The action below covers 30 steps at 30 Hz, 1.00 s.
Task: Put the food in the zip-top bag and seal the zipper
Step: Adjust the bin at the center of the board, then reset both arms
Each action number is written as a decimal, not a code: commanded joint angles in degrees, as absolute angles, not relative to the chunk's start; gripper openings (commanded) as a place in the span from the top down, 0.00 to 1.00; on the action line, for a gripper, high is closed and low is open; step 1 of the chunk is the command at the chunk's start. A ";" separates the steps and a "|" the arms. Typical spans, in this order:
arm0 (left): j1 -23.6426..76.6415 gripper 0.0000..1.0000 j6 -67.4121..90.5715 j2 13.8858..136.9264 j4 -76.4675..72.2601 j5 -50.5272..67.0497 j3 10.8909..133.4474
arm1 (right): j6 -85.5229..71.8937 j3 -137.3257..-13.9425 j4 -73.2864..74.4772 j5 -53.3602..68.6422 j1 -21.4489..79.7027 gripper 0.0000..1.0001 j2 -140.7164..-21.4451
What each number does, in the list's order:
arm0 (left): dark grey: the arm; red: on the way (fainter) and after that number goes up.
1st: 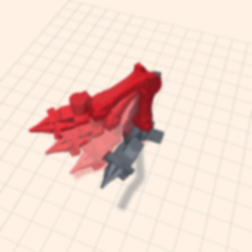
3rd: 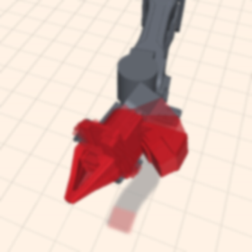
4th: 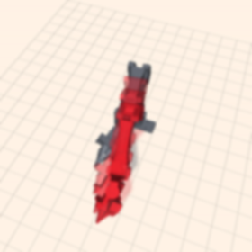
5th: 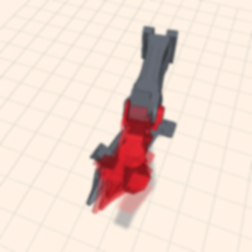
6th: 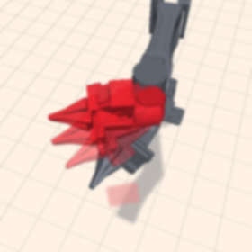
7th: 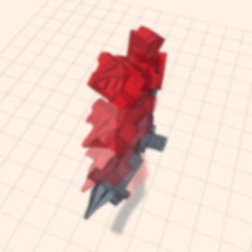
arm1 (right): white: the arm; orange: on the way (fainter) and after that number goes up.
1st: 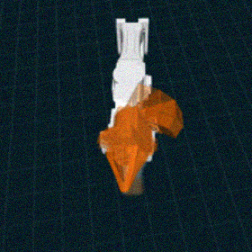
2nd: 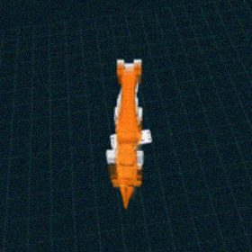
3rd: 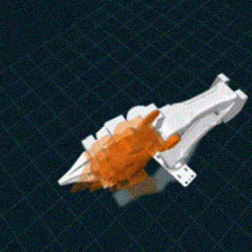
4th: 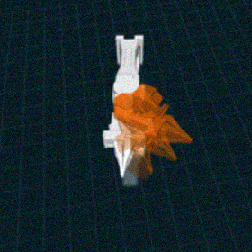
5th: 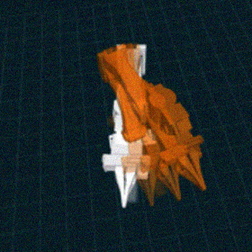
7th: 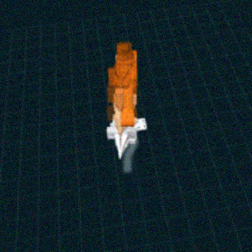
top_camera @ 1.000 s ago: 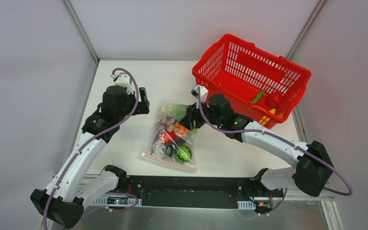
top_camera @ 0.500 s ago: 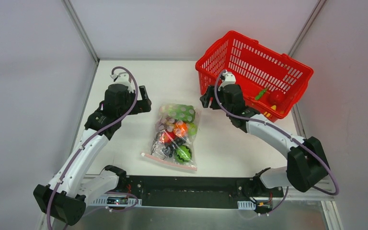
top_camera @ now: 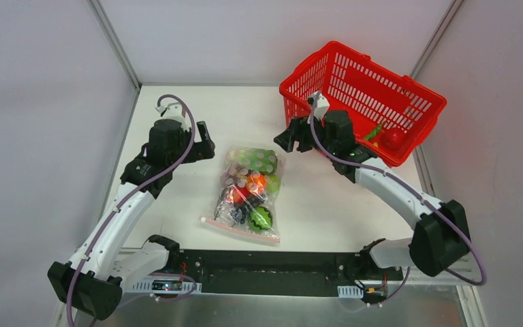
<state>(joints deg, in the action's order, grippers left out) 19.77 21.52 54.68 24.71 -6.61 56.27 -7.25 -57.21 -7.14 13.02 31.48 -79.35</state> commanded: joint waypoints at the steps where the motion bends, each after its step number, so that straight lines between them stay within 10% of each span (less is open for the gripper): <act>1: 19.16 0.01 23.40 55.68 25.17 -9.22 57.88 | -6.83 -56.44 -10.71 22.36 31.52 0.24 -68.62; 8: 19.16 0.01 25.22 55.64 24.11 -10.35 58.09 | -3.81 -55.28 -10.56 4.08 31.39 0.01 -57.60; 16: 19.16 0.01 26.53 53.44 24.66 -15.87 57.83 | -3.71 -53.04 -10.91 -23.56 28.34 0.00 -55.03; 30: 19.16 0.01 26.99 45.56 24.07 -27.26 54.20 | -11.61 -59.50 3.01 -2.15 11.14 0.00 -57.16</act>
<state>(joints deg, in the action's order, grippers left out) 19.75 26.44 46.19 25.04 -23.55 54.94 -6.74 -54.81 -3.29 -12.29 13.82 -56.45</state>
